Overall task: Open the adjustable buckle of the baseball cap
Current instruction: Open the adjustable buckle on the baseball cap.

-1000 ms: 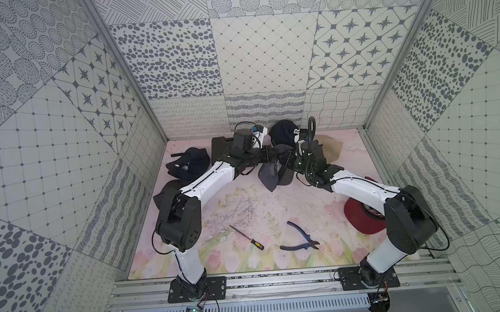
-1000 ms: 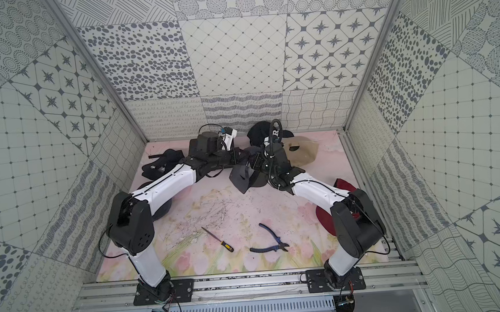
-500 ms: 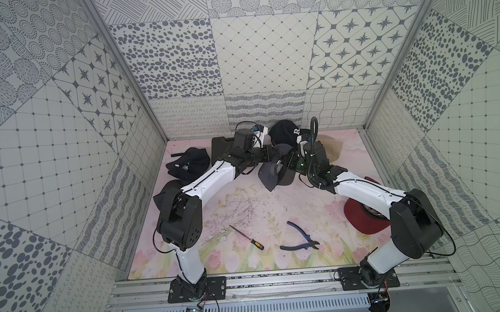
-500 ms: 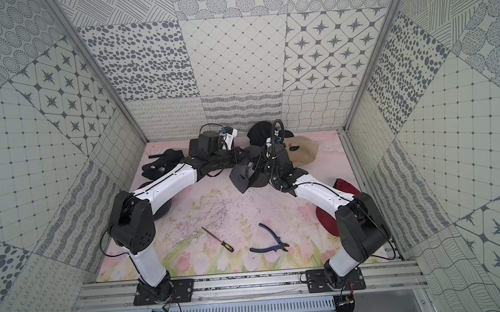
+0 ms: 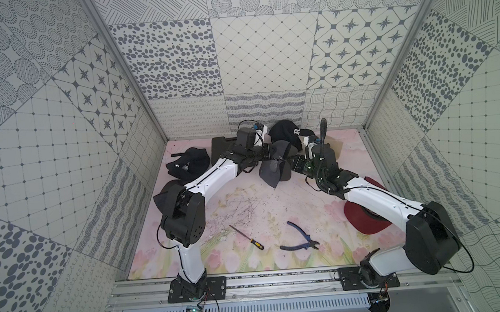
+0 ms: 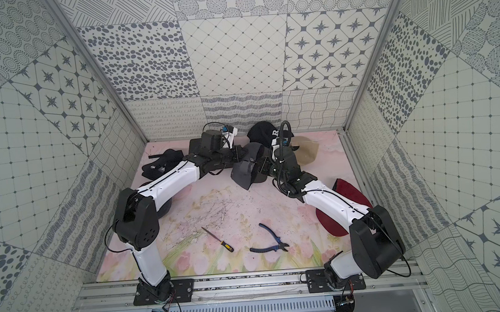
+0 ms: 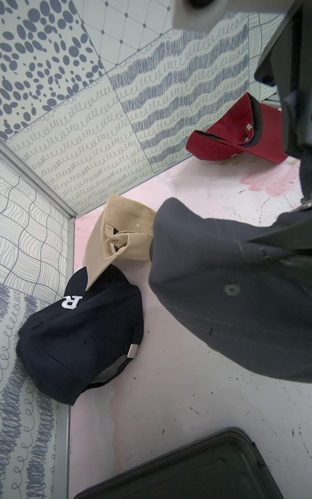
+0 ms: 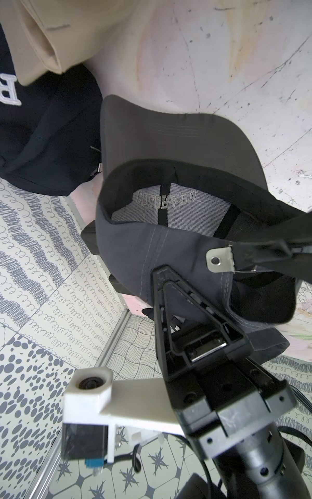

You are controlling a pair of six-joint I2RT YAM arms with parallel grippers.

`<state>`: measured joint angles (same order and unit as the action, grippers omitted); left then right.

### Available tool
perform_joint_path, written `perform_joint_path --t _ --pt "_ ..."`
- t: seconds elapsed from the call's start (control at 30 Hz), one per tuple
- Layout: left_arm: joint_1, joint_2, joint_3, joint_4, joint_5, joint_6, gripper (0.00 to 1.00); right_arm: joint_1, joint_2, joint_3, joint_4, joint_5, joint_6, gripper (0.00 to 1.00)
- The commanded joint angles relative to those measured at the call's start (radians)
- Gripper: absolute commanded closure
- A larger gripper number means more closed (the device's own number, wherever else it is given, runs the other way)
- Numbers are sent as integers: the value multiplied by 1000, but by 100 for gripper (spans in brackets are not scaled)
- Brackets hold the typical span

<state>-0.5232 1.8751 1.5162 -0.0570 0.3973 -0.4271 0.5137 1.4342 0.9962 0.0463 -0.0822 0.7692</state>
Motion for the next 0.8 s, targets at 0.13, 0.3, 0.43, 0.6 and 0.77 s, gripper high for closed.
perform_joint_path --t 0.13,0.3,0.43,0.6,0.77 --pt "2 11 17 24 -77 40 100 -18 -41 -31 15 -45 -39 68" --pt "4 30 47 32 -9 11 100 -52 -53 -74 61 -118 -49 28" --pt "3 38 64 33 9 4 100 -107 -77 -156 149 -257 -28 27" --pt "3 40 68 35 14 -4 100 -129 -42 -220 295 -427 -21 32" --pt "4 35 62 40 17 -18 100 -129 53 -218 428 -512 36 40"
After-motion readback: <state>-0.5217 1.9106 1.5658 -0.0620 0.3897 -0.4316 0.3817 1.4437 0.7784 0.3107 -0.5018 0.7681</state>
